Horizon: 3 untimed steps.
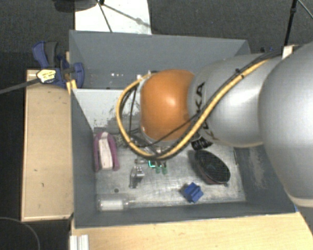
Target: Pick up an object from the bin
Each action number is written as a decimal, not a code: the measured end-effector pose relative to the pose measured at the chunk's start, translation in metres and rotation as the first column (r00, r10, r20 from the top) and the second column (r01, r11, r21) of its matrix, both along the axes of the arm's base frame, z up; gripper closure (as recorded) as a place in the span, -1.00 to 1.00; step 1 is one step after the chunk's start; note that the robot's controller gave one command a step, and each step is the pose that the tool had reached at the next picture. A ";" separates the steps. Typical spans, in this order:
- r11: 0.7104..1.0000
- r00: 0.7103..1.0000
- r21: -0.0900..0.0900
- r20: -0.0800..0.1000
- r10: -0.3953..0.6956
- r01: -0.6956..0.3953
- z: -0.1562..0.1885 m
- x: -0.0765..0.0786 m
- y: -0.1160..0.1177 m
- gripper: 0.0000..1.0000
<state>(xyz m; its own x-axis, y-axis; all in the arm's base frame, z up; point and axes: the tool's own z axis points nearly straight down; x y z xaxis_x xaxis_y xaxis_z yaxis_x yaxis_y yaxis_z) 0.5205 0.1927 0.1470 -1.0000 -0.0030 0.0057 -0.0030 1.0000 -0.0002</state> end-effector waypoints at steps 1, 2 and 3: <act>0.877 0.877 0.000 0.015 0.480 -0.481 -0.076 0.053 0.053 -1.00; 0.755 0.755 -0.001 0.014 0.656 -0.656 -0.045 0.063 0.059 -1.00; 0.564 0.564 -0.007 0.012 0.826 -0.826 -0.045 0.072 0.059 -1.00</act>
Offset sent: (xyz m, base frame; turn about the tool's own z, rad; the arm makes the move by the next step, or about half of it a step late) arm 0.0513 0.0519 -0.0770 -0.5020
